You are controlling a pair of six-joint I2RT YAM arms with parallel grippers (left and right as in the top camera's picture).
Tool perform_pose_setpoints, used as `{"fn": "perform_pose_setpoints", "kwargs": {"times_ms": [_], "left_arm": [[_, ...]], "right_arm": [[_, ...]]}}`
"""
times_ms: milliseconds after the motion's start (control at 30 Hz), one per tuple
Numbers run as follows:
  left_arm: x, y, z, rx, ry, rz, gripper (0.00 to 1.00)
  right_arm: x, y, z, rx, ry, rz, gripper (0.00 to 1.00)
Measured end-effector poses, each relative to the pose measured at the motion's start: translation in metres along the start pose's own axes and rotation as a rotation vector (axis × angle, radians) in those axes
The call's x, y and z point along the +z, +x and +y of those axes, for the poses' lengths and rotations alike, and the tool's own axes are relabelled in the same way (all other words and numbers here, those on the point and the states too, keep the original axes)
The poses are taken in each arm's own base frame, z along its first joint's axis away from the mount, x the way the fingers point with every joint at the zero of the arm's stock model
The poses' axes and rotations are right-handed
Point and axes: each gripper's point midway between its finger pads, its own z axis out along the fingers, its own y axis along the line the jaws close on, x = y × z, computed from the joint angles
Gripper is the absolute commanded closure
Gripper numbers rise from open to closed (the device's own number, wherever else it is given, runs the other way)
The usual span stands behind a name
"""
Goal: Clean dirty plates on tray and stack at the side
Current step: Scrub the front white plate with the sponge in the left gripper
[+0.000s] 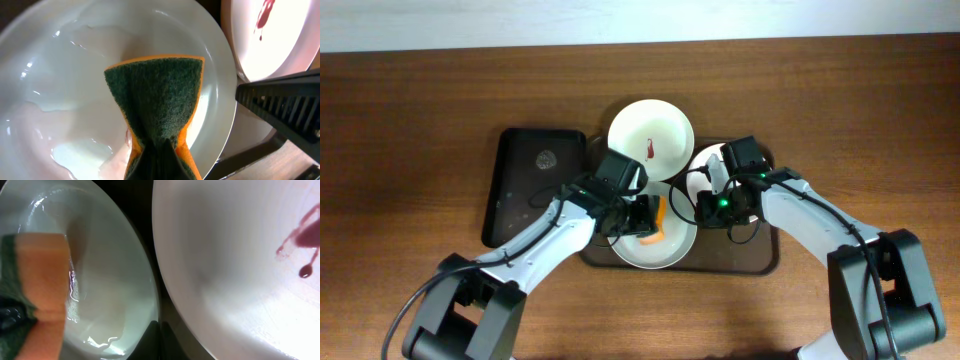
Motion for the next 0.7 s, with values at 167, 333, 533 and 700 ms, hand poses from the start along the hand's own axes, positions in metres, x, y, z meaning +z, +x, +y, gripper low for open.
{"fn": "perform_pose_setpoints", "kwargs": {"times_ms": [167,333,533,700], "left_arm": [[0.005,0.01,-0.013,0.041,-0.001,0.01,1.0],[0.008,0.016,-0.014,0.037,-0.045,0.0,1.0],[0.007,0.007,-0.002,0.028,-0.114,-0.051,1.0],[0.006,0.001,0.007,0.027,-0.165,-0.086,1.0]], "right_arm": [[0.0,0.0,0.0,-0.001,0.0,0.0,0.92],[0.0,0.0,0.0,0.002,0.0,0.0,0.92],[0.0,0.0,0.0,0.003,0.0,0.001,0.91],[0.0,0.002,0.0,0.006,0.001,0.008,0.92]]}}
